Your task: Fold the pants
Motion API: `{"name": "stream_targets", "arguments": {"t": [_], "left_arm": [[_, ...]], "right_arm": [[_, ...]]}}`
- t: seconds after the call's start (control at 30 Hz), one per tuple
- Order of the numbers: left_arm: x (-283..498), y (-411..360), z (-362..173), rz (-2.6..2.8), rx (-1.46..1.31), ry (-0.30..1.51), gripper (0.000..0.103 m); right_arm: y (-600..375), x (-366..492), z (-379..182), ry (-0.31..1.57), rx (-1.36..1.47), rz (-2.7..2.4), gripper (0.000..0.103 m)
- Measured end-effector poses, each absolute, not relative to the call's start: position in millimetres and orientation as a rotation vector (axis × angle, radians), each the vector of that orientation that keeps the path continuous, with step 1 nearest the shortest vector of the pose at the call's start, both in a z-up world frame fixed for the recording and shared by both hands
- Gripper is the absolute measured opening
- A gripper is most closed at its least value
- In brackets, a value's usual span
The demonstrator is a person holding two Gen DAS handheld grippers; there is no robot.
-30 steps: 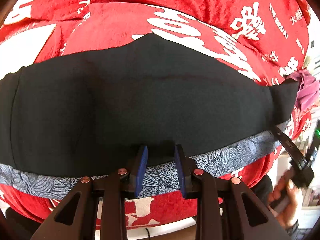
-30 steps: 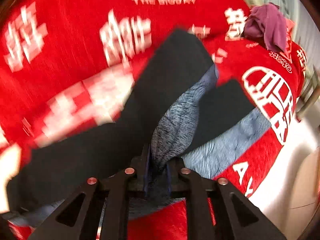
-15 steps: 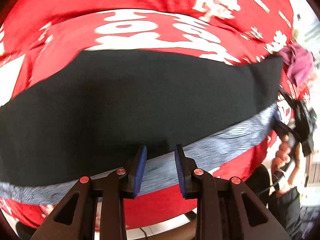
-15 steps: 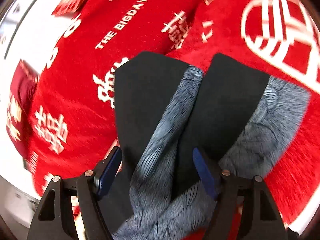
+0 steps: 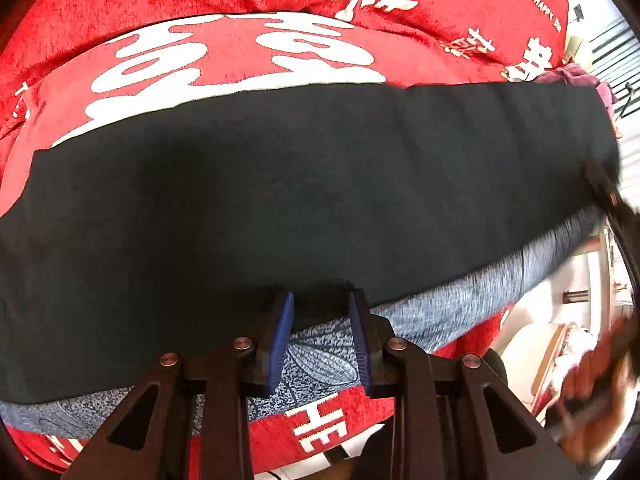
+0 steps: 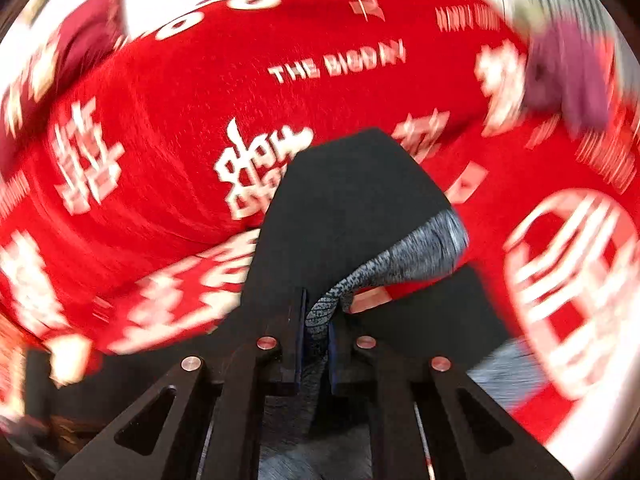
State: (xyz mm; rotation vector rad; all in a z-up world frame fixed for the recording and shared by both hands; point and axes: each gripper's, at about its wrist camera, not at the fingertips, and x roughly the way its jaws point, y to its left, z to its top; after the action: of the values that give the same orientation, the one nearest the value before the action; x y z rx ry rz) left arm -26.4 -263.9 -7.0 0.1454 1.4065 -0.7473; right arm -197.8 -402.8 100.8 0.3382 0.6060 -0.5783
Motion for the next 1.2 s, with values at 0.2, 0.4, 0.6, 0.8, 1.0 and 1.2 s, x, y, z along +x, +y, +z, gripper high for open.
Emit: {"name": "stream_targets", "arguments": {"t": [0.2,0.4,0.6,0.8,1.0,1.2], "left_arm": [[-33.7,-271.9,-16.9,-0.729,0.203,1.404,0.029],[-36.1,-275.9,-14.2,-0.748,0.221,1.402,0.029],[-37.9,-273.7,-15.1,-0.746,0.242,1.391,0.029],[-45.4,-282.2,-12.9,-0.730,0.258,1.380,0.029],[-57.3,-297.2,-12.3,-0.691,0.316,1.352,0.089],[-56.5,-291.5,-15.4,-0.665,0.285,1.364,0.088]], "right_arm": [[-371.2,-188.2,79.4,0.778,0.165,-0.943,0.017],[-425.1,-192.5,24.1,0.919,0.383,-0.899,0.042],[-469.3,-272.2,41.5,0.643,0.598,-0.924,0.079],[-519.3,-315.9,11.5,0.500,0.856,-0.779,0.062],[-534.8,-284.3,5.6,0.565,0.801,-0.675,0.058],[-541.4,-293.2,22.6,0.538,0.811,-0.662,0.005]]}}
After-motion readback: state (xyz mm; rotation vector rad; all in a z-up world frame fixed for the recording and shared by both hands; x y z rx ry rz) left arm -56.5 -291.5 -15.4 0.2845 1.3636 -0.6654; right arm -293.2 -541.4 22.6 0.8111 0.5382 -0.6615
